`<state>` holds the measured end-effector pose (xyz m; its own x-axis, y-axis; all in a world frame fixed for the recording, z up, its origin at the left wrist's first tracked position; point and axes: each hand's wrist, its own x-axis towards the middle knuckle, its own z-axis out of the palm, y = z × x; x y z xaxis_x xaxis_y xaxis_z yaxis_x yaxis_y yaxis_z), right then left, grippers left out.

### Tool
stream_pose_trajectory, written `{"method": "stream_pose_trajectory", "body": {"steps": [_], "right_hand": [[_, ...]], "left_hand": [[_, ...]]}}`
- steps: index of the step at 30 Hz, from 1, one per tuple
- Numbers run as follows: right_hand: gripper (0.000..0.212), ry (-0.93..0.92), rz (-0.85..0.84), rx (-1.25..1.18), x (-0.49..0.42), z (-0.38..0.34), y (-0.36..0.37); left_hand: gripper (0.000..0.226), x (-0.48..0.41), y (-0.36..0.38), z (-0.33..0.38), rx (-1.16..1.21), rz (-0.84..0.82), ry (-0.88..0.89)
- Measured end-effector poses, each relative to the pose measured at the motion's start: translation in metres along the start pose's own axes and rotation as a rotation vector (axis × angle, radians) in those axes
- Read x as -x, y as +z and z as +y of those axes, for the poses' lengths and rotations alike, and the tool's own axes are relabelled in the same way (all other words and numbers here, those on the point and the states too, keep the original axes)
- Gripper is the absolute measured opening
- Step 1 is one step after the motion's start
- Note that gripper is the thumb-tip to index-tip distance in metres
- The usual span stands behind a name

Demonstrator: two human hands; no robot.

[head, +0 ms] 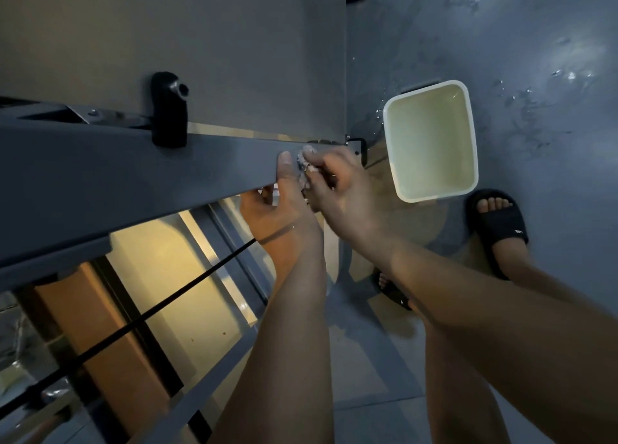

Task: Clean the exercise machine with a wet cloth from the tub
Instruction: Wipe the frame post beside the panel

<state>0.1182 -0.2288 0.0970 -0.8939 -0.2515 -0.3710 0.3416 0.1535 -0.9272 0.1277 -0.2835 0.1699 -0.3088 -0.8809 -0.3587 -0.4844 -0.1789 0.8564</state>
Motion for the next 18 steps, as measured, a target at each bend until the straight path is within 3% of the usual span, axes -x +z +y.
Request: {"method": "stream_pose_trajectory", "body": {"steps": [3,6,13,18], "right_hand": [[0.025,0.098,0.095,0.034,-0.014,0.014,0.015],[0.026,0.2,0.102,0.129,-0.038,0.031,0.016],[0.024,0.046,0.222,0.004,-0.009,0.02,0.028],[0.026,0.234,0.03,0.177,-0.052,0.053,0.013]], "left_hand": [[0.046,0.0,-0.001,-0.007,0.001,0.019,-0.003],[0.047,-0.002,0.001,-0.013,0.01,0.017,0.037],[0.043,0.0,0.002,-0.014,-0.013,0.035,0.041],[0.041,0.001,0.003,-0.015,0.016,0.045,0.044]]}}
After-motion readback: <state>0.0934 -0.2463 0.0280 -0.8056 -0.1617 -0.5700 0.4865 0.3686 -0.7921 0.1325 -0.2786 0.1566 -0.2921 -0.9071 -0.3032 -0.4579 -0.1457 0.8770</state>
